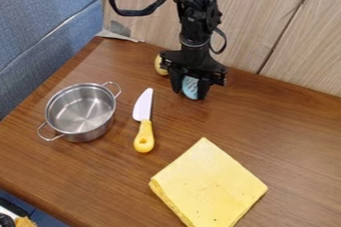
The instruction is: Put the blue brush on the yellow cloth
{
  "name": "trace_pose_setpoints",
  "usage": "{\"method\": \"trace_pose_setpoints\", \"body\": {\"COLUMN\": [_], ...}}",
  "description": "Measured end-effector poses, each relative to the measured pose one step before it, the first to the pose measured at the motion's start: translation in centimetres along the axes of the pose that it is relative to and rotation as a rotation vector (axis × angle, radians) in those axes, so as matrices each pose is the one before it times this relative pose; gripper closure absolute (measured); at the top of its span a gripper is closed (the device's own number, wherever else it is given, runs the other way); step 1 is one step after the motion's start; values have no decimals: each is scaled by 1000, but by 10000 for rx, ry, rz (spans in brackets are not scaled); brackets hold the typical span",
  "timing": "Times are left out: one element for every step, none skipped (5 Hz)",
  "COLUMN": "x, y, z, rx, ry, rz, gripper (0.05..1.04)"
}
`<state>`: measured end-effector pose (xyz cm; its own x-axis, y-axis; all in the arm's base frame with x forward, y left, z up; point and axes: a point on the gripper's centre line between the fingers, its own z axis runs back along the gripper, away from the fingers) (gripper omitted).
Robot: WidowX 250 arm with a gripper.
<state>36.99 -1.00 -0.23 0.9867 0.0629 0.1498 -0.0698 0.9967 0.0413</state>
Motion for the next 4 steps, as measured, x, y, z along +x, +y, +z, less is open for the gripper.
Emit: {"method": "trace_pose_setpoints", "body": {"x": [-407,-1,-449,-1143], "y": [-184,-1096,-775,-1230], "z": [205,1599,2423,1993], "rx": [-80,-116,-61,-130], "ry": [59,-340,-409,-285], "rz": [-64,-375,-267,-624], "gripper": [470,470,471,471]}}
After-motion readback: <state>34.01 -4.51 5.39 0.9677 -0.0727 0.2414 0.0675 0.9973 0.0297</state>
